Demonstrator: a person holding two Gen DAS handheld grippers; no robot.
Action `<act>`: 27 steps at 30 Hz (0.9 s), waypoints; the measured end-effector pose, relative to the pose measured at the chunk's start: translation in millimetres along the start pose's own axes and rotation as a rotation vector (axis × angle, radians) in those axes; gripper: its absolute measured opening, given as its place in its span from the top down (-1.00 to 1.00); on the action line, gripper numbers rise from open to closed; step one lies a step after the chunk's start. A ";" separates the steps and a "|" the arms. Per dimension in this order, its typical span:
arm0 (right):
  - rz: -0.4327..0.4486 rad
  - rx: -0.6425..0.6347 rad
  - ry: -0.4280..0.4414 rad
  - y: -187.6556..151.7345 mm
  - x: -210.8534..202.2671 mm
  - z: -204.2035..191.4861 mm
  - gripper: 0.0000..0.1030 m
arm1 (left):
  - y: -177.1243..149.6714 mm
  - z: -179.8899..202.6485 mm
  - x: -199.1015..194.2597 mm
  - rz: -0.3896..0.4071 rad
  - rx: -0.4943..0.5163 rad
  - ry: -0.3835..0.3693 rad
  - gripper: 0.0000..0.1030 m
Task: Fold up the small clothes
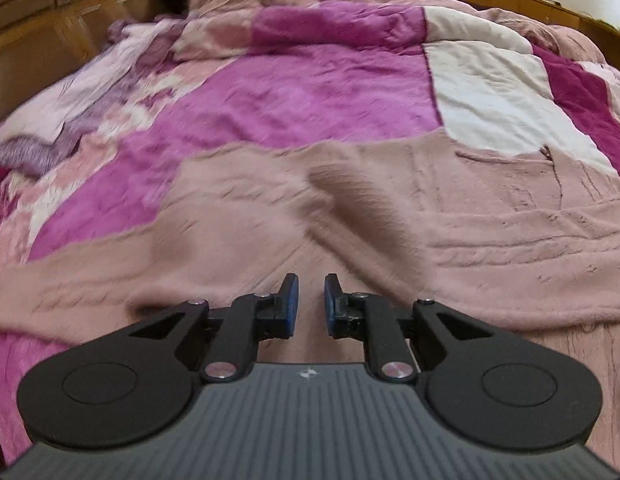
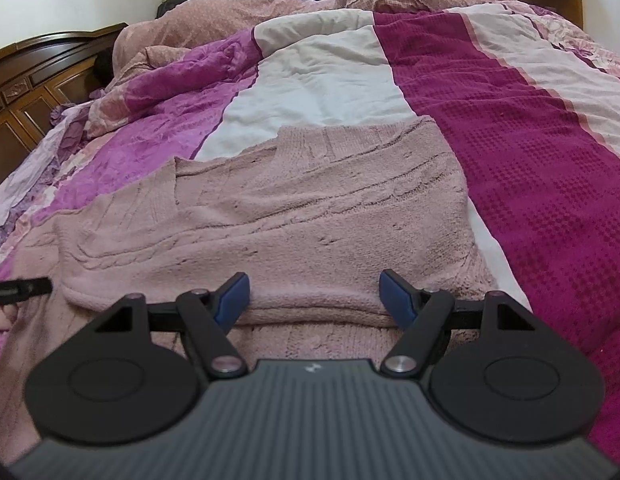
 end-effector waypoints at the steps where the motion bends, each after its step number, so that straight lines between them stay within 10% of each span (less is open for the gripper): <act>1: -0.005 0.001 0.004 2.0 -1.5 -0.4 -0.42 | -2.8 -4.3 -2.9 -0.001 -0.011 -0.009 0.62; 6: 0.010 0.058 0.017 21.3 -9.5 5.0 -0.43 | 13.9 -13.7 -8.7 0.064 0.008 -0.040 -0.15; 10: 0.028 0.049 -0.009 29.6 -10.2 10.7 -0.43 | 29.7 -12.0 11.8 0.064 0.045 -0.022 -0.15; 13: 0.009 0.045 -0.024 25.1 -5.2 15.7 -0.42 | 30.5 -8.6 32.3 0.021 0.023 -0.073 0.25; 25: 0.013 0.006 -0.044 11.6 6.1 19.3 -0.46 | 29.3 6.9 49.2 0.020 -0.036 -0.105 0.30; 27: 0.014 0.009 -0.041 11.5 5.7 19.9 -0.46 | 29.9 5.2 47.4 0.028 -0.061 -0.125 0.74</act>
Point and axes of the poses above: each gripper's, at about its wrist camera, not at the fingertips, and x roughly the way its jaws point, z to its right, y to its top, the point moved 7 cm from there along x, roughly the way its jaws point, and after that the axes turned 14 degrees about x, right-handed, at the moved point
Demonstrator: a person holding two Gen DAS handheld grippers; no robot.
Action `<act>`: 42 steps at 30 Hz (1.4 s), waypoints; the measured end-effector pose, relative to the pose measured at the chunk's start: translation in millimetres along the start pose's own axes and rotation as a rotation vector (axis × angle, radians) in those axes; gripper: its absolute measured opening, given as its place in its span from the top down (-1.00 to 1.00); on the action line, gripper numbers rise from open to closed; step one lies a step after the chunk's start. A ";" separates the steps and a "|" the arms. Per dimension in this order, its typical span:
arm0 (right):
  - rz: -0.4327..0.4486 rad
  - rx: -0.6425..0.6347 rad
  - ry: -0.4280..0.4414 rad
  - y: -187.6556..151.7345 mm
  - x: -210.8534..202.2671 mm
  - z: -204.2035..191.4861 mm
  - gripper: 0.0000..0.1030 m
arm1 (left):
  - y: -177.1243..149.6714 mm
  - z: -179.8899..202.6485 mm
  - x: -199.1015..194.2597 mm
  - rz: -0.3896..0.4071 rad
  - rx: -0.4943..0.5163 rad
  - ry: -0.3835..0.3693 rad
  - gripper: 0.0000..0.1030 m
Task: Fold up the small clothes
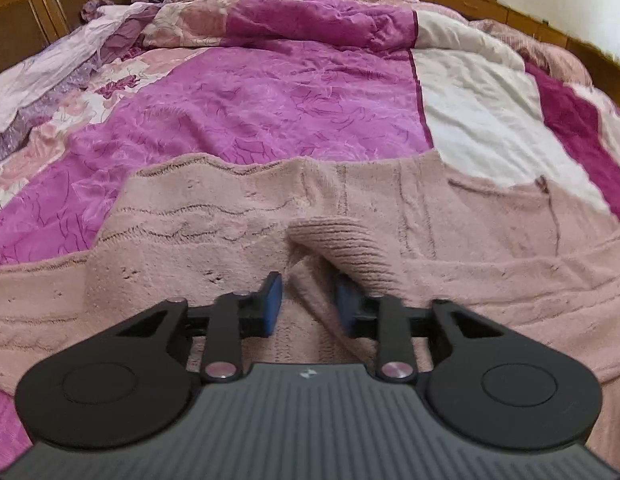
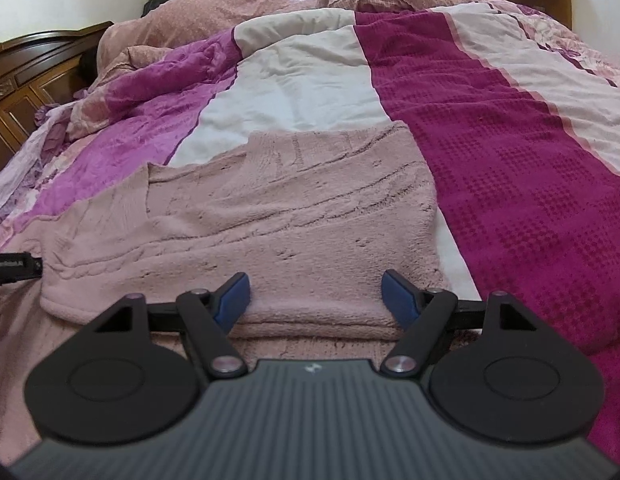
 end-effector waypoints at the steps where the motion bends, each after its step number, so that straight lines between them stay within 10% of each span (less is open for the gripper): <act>1: 0.001 0.001 0.000 -0.3 -0.1 -0.2 -0.46 | 0.9 -0.5 -1.8 0.004 -0.016 -0.015 0.79; 10: 0.002 -0.003 -0.001 0.1 0.1 -0.2 -0.46 | -10.5 -16.7 -46.3 0.047 0.011 0.090 0.83; 18: -0.024 -0.015 0.015 13.0 -8.3 -3.9 -0.43 | -26.7 -22.7 -60.8 0.001 0.035 0.017 0.80; 25: 0.057 -0.049 -0.026 67.3 3.8 4.0 -0.43 | 4.5 -20.9 -50.2 0.072 0.045 0.002 0.17; 33: -0.031 0.033 -0.052 82.7 66.6 37.2 -0.41 | 0.2 -27.1 -3.6 -0.028 -0.002 0.023 0.09; 36: 0.008 0.021 -0.008 83.1 66.9 32.5 0.68 | 1.5 -22.3 -4.1 -0.005 0.025 0.021 0.12; 42: 0.110 0.004 -0.079 86.6 62.3 38.8 0.69 | 4.8 -17.6 0.5 0.041 0.061 0.070 0.13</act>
Point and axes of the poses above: each gripper's, at about its wrist camera, not at the fingertips, and x roughly the way its jaws point, z to its right, y to its top, the point moved 7 cm from there along x, roughly the way its jaws point, and after that the axes turned 14 degrees about x, right-handed, at the moved point
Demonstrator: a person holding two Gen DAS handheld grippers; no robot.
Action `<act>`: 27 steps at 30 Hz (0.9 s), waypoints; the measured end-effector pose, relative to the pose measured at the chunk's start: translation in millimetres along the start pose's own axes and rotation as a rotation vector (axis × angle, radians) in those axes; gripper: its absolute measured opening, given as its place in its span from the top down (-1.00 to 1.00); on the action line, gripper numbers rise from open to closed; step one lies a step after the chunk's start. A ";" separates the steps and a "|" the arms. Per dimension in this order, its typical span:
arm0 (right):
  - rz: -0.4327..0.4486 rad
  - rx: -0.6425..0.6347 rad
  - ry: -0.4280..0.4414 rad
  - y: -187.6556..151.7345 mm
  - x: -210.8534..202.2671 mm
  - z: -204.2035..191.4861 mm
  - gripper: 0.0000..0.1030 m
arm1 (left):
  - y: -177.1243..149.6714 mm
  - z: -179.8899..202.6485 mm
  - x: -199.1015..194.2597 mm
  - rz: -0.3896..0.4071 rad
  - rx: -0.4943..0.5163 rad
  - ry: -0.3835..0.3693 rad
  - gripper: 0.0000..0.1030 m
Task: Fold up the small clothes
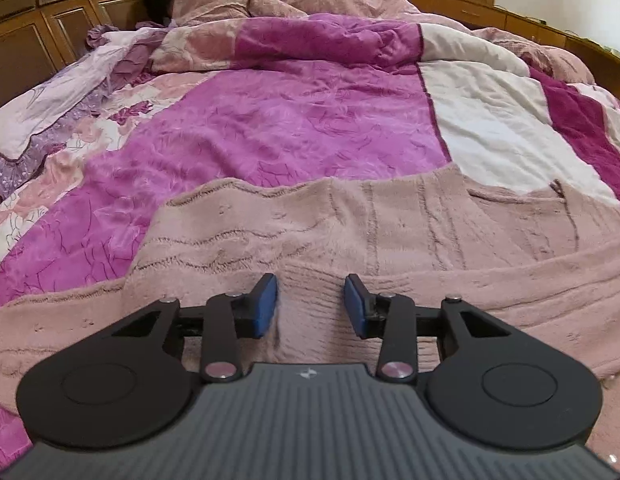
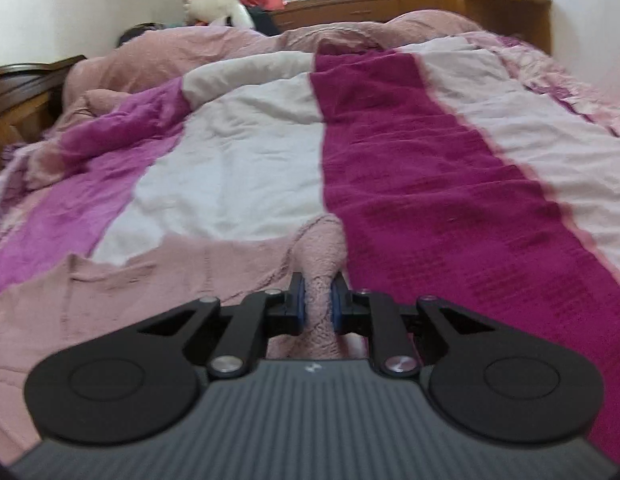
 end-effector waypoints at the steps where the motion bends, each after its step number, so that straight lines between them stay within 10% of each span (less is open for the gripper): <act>1: -0.011 -0.007 -0.014 -3.1 4.8 1.8 0.69 | -0.5 -0.1 2.8 -0.003 -0.006 0.003 0.13; 8: -0.003 -0.064 -0.061 -7.6 8.3 0.1 0.47 | -3.4 4.2 8.7 -0.002 0.033 0.036 0.10; 12: -0.016 0.019 -0.054 -0.6 -2.9 9.0 -0.11 | -0.5 -1.8 0.5 -0.028 -0.016 0.020 0.09; 27: -0.025 0.076 0.109 -8.0 -96.1 -19.3 -0.16 | -6.5 -31.4 -77.6 -0.027 -0.081 0.077 -0.18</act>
Point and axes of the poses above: each gripper's, at about its wrist camera, not at the fingertips, and x roughly the way its jaws point, z to its right, y to its top, the point moved 7 cm from there along x, roughly the way its jaws point, and after that the axes turned 14 degrees about x, right-handed, at the moved point
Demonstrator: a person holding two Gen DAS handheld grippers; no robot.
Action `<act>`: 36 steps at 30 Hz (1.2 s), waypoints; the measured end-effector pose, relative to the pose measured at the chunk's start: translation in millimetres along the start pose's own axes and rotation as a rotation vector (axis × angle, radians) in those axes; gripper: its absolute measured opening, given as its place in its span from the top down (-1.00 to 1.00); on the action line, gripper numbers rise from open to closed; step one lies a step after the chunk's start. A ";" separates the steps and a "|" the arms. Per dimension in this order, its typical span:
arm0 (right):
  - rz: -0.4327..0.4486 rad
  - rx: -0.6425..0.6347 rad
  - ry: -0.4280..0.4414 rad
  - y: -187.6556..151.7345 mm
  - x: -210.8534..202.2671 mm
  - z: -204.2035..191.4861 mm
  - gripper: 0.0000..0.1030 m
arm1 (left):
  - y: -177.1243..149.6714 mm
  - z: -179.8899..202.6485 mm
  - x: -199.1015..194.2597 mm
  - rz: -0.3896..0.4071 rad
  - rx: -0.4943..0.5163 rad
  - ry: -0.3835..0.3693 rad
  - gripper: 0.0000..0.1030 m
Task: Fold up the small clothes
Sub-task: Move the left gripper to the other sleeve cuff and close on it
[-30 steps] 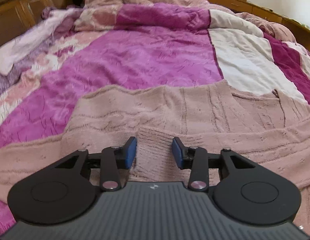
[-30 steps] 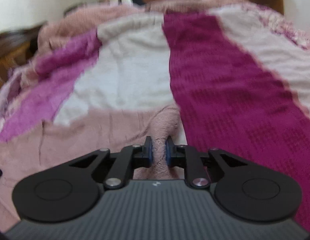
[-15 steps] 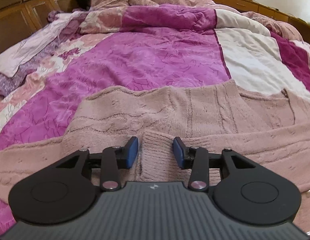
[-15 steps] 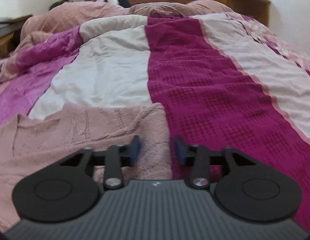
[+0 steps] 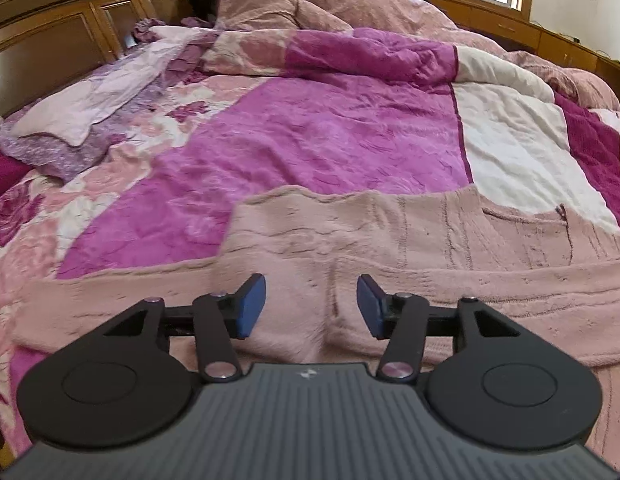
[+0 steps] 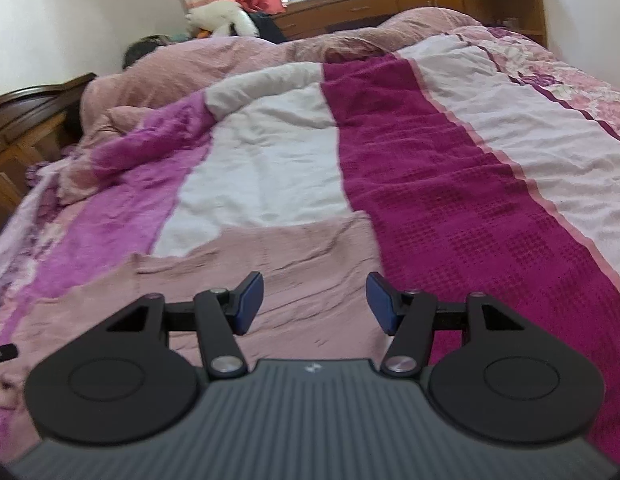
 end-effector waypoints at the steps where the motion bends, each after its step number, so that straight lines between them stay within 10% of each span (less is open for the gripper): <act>1: -0.008 -0.004 0.007 -3.6 -5.4 -3.4 -0.18 | -2.3 -4.1 -5.4 -0.001 -0.013 -0.001 -0.23; 29: -0.148 -0.153 -0.010 -137.2 -36.6 -34.5 -0.35 | -106.5 -129.2 3.4 -0.018 -0.615 0.080 -0.44; 36: -0.158 -0.171 -0.053 -147.6 -32.7 -32.8 -0.35 | -97.1 -141.6 25.9 0.024 -0.597 0.079 -0.44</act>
Point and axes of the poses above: each gripper's, at about its wrist camera, not at the fingertips, and x roughly the way its jaws point, z to its right, y to its top, the point moved 7 cm from there along x, roughly the way its jaws point, and after that the axes turned 14 degrees about x, right-handed, at the moved point
